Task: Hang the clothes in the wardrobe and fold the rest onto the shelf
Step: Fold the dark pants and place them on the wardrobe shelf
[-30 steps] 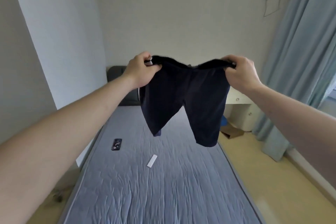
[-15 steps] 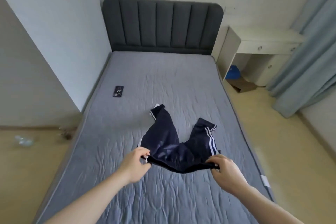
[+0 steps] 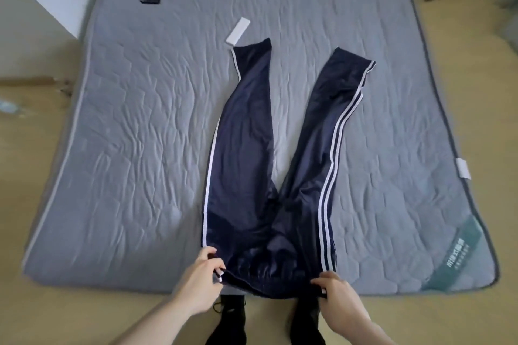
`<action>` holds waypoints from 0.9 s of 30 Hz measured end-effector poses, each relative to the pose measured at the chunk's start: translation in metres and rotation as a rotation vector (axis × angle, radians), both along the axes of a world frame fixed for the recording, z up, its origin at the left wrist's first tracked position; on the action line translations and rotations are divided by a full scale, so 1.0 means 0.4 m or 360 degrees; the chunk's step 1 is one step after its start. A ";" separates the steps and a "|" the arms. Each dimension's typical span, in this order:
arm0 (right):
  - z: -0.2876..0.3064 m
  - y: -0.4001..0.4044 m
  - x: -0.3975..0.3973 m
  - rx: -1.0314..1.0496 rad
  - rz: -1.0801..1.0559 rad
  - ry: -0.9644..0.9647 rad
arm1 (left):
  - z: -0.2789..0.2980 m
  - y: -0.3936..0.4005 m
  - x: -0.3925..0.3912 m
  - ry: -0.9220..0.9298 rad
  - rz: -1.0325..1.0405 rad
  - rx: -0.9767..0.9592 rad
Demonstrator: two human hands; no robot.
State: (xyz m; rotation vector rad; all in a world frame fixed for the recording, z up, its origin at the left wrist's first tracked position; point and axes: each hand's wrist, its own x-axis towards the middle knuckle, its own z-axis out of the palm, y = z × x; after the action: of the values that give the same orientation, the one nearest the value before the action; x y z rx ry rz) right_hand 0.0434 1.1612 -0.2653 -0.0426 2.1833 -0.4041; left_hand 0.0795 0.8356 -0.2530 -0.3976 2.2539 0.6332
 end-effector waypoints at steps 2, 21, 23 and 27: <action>-0.058 0.011 0.049 0.0031 0.0044 -0.0042 | -0.062 0.014 0.027 -0.0055 0.0016 -0.0005; -0.250 0.020 -0.020 -0.0050 -0.0522 -0.0153 | -0.326 0.107 0.071 -0.0583 0.1391 0.0161; -0.254 0.024 -0.034 -0.0055 -0.0503 -0.0222 | -0.322 0.112 0.060 -0.0485 0.1366 0.0069; -0.245 0.040 -0.041 -0.0070 -0.0572 -0.0268 | -0.267 0.157 0.033 -0.0049 0.1055 -0.0085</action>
State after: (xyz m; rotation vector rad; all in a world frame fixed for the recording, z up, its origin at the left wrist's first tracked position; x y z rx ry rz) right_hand 0.0270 1.1771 -0.3633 0.3525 2.0146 -0.6340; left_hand 0.0928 0.8986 -0.3596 -1.1965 2.0946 0.8834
